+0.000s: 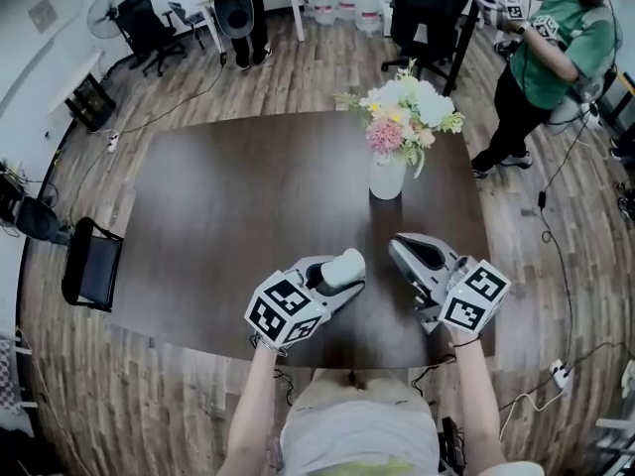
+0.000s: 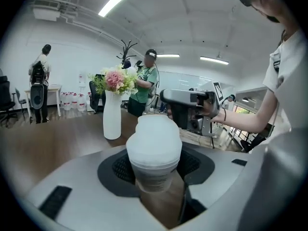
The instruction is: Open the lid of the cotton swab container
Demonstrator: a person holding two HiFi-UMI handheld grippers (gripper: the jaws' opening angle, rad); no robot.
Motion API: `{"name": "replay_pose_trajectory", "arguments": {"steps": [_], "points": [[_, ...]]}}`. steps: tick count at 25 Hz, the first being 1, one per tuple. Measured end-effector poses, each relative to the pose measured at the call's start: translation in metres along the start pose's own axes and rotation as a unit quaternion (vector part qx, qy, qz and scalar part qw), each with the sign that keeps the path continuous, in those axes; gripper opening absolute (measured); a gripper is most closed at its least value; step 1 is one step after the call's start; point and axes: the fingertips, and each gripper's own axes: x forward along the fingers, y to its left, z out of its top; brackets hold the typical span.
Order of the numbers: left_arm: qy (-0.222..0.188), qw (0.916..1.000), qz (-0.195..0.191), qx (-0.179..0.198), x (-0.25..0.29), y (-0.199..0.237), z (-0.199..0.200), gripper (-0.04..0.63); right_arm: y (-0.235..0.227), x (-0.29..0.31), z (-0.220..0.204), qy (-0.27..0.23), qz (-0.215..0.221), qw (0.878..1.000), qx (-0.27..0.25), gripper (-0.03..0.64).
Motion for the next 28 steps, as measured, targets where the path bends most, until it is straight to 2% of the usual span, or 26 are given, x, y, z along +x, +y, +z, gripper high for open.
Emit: {"name": "replay_pose_trajectory", "arguments": {"steps": [4, 7, 10, 11, 13, 15, 18, 20, 24, 28], "points": [[-0.002, 0.9994, -0.027, 0.021, -0.015, -0.018, 0.015, 0.222, 0.028, 0.004, 0.019, 0.008, 0.05, 0.998, -0.033, 0.021], [-0.004, 0.9983, -0.042, 0.039, -0.027, -0.029, 0.026, 0.221, 0.051, 0.007, 0.03, 0.021, 0.103, 0.993, -0.06, 0.023], [-0.011, 0.9972, -0.054, 0.051, -0.035, -0.038, 0.034, 0.221, 0.071, 0.008, 0.037, 0.026, 0.161, 0.985, -0.058, 0.025], [-0.012, 0.9968, -0.057, 0.055, -0.037, -0.04, 0.036, 0.221, 0.077, 0.008, 0.038, 0.03, 0.178, 0.982, -0.054, 0.036], [-0.011, 0.9959, -0.065, 0.062, -0.04, -0.045, 0.039, 0.221, 0.088, 0.008, 0.039, 0.044, 0.21, 0.975, -0.05, 0.116], [-0.008, 0.9948, -0.073, 0.071, -0.044, -0.049, 0.043, 0.219, 0.098, 0.009, 0.04, 0.062, 0.235, 0.968, -0.056, 0.155], [-0.007, 0.9927, -0.092, 0.078, -0.049, -0.056, 0.049, 0.219, 0.109, 0.014, 0.037, 0.093, 0.263, 0.958, -0.069, 0.23], [-0.008, 0.991, -0.105, 0.082, -0.053, -0.061, 0.054, 0.219, 0.116, 0.016, 0.033, 0.111, 0.28, 0.95, -0.077, 0.246], [-0.007, 0.9888, -0.117, 0.092, -0.057, -0.065, 0.06, 0.219, 0.128, 0.019, 0.028, 0.134, 0.309, 0.937, -0.092, 0.249], [-0.009, 0.9872, -0.128, 0.094, -0.057, -0.069, 0.064, 0.219, 0.131, 0.021, 0.025, 0.147, 0.317, 0.929, -0.12, 0.244]]}}
